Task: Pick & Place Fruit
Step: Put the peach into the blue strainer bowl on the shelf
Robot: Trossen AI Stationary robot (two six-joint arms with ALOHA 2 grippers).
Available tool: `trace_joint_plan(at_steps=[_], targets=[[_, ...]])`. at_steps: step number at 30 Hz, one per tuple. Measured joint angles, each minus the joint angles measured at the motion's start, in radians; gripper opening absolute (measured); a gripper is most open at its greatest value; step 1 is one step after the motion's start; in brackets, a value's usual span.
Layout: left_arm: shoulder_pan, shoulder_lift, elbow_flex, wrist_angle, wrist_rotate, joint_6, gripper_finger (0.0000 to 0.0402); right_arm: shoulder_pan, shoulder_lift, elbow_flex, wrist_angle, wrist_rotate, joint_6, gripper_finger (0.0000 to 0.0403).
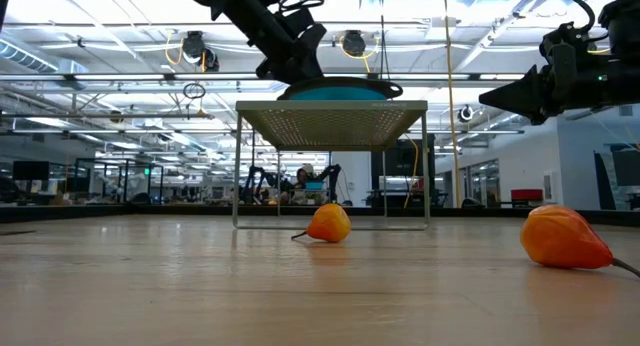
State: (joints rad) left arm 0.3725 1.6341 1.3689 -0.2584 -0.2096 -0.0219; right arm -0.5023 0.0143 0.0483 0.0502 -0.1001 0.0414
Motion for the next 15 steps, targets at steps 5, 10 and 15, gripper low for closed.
trace_joint_plan(at_steps=[5,10,15], targets=[[0.0,0.0,0.0,0.042,-0.013,0.067,0.0207,0.0,0.0,0.0,0.0,0.0,0.0,0.0],[-0.002,0.0,0.096,0.041,-0.028,0.153,0.0211,0.0,0.0,0.0,0.0,0.0,0.0,0.0],[-0.031,-0.001,0.215,-0.023,-0.03,0.139,0.0212,0.0,0.0,0.0,0.0,0.0,0.0,0.0]])
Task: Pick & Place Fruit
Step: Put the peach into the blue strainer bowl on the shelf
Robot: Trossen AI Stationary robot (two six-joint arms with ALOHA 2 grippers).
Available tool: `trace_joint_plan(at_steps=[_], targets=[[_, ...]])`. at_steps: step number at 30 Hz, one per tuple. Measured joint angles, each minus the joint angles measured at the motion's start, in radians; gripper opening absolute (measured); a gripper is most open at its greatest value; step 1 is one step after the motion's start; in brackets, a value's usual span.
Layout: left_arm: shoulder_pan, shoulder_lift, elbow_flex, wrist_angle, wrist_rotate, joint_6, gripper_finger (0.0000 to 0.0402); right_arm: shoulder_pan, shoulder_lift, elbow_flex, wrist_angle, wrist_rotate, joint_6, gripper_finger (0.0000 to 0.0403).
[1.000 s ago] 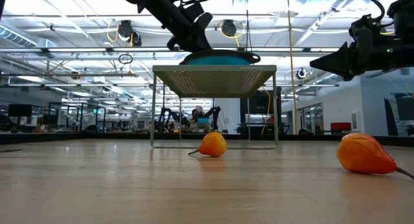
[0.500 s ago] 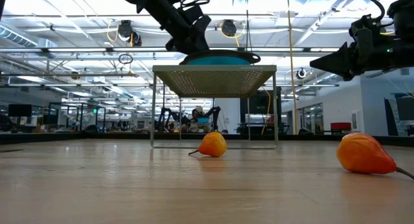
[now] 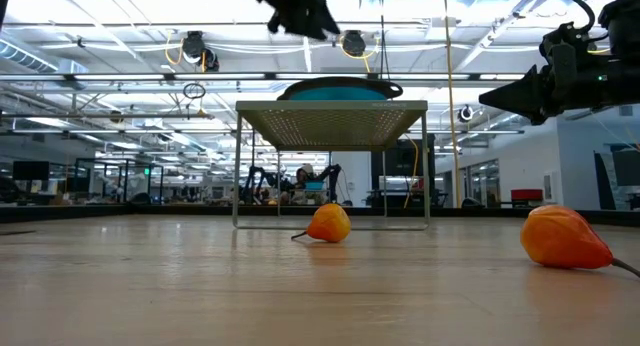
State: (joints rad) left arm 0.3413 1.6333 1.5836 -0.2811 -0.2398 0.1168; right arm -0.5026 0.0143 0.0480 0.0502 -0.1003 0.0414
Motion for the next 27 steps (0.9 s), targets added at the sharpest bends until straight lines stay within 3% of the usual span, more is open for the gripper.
trace_joint_plan(at_steps=[4,11,17,27], targets=[[-0.053,0.0,0.065,-0.052,-0.016,-0.021,0.0212,0.0,0.0,0.0,0.0,0.0,0.0,0.0],[-0.211,0.0,0.084,-0.164,-0.154,-0.021,0.0212,0.0,0.0,0.0,0.0,0.0,0.0,0.0],[-0.354,0.0,0.084,-0.258,-0.163,-0.034,0.0211,0.0,0.0,0.0,0.0,-0.001,0.0,0.0],[-0.533,0.001,0.084,-0.262,-0.167,-0.301,0.0211,0.0,0.0,0.0,0.0,-0.004,0.0,0.0]])
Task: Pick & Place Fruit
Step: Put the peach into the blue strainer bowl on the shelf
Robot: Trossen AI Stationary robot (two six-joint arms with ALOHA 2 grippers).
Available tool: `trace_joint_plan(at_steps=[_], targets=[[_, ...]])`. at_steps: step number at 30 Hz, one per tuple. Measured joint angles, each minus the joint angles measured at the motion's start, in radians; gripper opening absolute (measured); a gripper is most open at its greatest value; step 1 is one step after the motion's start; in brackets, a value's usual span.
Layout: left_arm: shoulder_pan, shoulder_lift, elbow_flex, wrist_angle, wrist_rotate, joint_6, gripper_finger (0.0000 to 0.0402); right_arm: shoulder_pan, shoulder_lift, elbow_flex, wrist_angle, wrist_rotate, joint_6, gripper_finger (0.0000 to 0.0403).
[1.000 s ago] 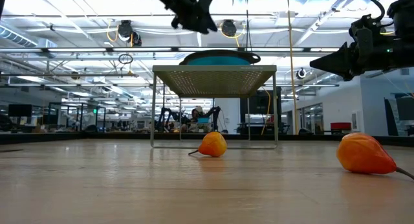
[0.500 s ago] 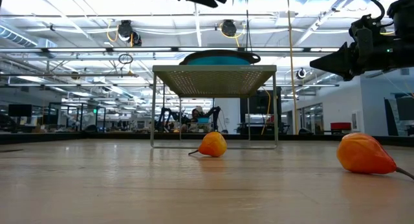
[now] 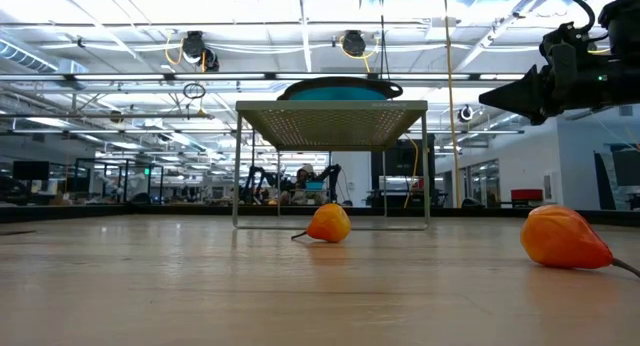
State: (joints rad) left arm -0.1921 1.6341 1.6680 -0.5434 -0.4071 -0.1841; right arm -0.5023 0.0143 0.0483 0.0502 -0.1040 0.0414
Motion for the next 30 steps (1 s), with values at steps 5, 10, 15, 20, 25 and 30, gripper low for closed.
trace_joint_plan(at_steps=[5,10,15,20,25,30], targets=[[-0.061,0.0,0.0,0.0,-0.028,-0.26,0.0211,0.0,0.0,0.0,0.0,0.0,0.0,0.0],[-0.113,0.011,0.0,-0.002,-0.062,-0.535,0.0211,0.0,0.0,0.0,0.0,0.0,0.0,0.0],[-0.146,0.044,0.0,0.012,-0.066,-0.782,0.0211,0.0,0.0,0.0,0.0,-0.001,0.0,0.0],[-0.169,0.082,0.0,0.024,-0.061,-0.977,0.0211,0.0,0.0,0.0,-0.004,-0.001,0.0,0.0],[-0.182,0.108,0.0,-0.014,-0.021,-1.124,0.0211,0.0,0.006,0.0,-0.008,-0.001,0.0,0.0],[-0.182,0.121,0.001,-0.098,0.05,-1.228,0.0211,0.0,0.016,0.0,-0.013,-0.001,-0.001,0.0]])
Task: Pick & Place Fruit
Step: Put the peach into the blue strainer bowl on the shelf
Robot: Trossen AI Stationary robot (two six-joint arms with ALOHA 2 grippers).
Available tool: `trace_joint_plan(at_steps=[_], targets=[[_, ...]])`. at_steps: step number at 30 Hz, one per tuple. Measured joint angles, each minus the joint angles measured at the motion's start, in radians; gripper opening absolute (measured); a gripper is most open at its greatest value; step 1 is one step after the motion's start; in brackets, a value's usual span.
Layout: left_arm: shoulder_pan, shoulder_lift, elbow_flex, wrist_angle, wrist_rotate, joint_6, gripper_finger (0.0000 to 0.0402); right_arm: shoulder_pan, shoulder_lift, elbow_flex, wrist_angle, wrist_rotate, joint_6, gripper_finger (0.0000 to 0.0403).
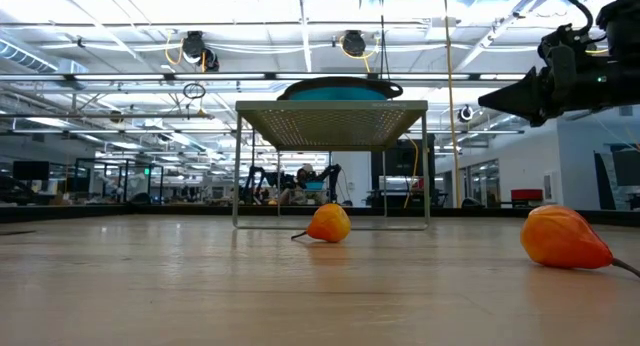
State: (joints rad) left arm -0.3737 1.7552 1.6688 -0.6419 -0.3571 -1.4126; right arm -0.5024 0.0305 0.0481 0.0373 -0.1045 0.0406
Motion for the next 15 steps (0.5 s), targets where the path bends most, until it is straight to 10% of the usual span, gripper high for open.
trace_joint_plan(at_steps=[15], targets=[[0.07,0.013,-0.001,-0.178,0.174,-0.263,0.0211,0.0,0.014,0.0,-0.004,0.003,-0.003,0.0]])
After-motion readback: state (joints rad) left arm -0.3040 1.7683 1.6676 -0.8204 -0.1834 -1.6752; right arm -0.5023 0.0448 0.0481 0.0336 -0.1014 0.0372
